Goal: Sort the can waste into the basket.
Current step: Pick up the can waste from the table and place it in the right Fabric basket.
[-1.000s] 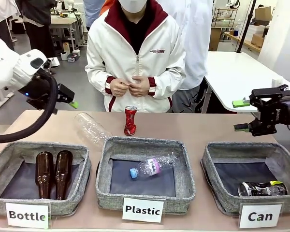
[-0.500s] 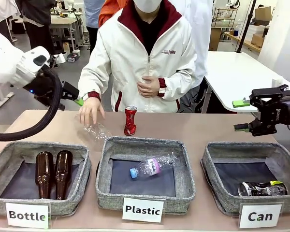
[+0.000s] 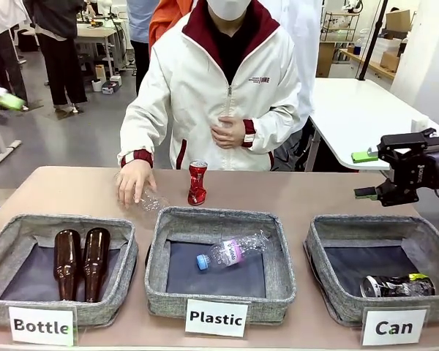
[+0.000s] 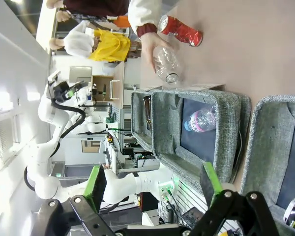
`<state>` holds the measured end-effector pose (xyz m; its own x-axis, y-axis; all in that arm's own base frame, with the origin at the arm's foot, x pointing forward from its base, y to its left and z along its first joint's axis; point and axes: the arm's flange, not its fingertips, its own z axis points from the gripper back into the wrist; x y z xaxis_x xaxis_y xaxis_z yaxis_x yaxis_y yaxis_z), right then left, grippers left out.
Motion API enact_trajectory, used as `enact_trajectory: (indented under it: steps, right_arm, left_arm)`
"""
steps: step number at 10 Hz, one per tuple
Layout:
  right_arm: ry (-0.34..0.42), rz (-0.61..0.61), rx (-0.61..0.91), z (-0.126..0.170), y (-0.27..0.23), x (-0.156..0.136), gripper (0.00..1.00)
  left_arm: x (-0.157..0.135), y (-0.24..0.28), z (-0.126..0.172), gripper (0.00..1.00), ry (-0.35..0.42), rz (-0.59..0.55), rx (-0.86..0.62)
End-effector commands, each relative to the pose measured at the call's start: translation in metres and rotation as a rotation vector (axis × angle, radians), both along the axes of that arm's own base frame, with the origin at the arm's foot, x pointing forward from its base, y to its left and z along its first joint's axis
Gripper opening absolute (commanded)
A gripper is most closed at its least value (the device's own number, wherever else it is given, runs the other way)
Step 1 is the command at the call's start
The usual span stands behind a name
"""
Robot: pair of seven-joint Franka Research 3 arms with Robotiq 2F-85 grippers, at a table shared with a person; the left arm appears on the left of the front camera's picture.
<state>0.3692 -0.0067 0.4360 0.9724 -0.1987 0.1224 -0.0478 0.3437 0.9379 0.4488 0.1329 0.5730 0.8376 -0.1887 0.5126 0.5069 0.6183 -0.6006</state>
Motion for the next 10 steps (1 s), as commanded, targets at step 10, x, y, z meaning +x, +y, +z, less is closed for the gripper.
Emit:
enact_trajectory:
  steps: [10]
  right_arm:
    - [-0.01, 0.011, -0.007, 0.0, -0.001, -0.001, 1.0]
  left_arm:
    - [0.074, -0.032, -0.033, 1.0, 0.08, 0.005, -0.064]
